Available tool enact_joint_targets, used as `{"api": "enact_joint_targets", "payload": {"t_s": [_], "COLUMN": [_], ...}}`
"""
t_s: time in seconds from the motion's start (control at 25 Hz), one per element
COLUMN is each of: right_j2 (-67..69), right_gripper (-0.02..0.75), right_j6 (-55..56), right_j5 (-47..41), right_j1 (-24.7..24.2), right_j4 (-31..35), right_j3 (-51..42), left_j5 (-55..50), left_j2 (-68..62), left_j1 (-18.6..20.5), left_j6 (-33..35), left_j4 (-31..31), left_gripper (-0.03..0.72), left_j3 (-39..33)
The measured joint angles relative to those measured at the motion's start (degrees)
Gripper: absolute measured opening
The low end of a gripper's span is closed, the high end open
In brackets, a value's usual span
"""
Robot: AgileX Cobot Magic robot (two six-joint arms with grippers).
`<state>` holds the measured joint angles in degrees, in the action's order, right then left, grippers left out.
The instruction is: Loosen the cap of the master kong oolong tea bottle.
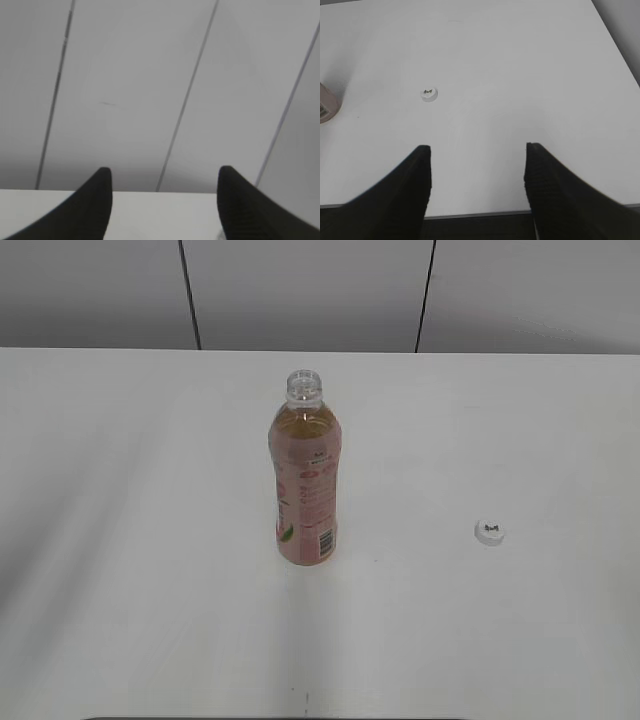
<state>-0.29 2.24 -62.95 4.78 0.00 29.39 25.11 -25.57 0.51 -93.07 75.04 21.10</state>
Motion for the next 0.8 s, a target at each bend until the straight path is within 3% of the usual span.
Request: {"api": "enact_joint_targets", "payload": {"t_s": [0.12,0.28,0.6,0.8], "right_j2": [0.0,0.0,0.0,0.0], "right_gripper": [0.449,0.449,0.449,0.449], "right_j6": [0.1,0.1,0.1,0.1], "right_j5": [0.0,0.1,0.1,0.1], "right_j1": [0.0,0.0,0.0,0.0], "right_j4": [0.0,0.0,0.0,0.0], "right_j3": [0.0,0.0,0.0,0.0], "left_j5": [-9.7,-28.9,-57.3,-73.6], "left_j2": [0.0,0.0,3.1,3.1], "left_j1": [-3.0,-11.2,-30.4,-34.9], "left_j6": [13.8,34.8,52.6,64.7], "left_j4": [-13.0,-30.2,-48.3,-55.5], "left_gripper": [0.416,0.416,0.416,0.416], "left_j3": [0.0,0.0,2.7,11.6]}}
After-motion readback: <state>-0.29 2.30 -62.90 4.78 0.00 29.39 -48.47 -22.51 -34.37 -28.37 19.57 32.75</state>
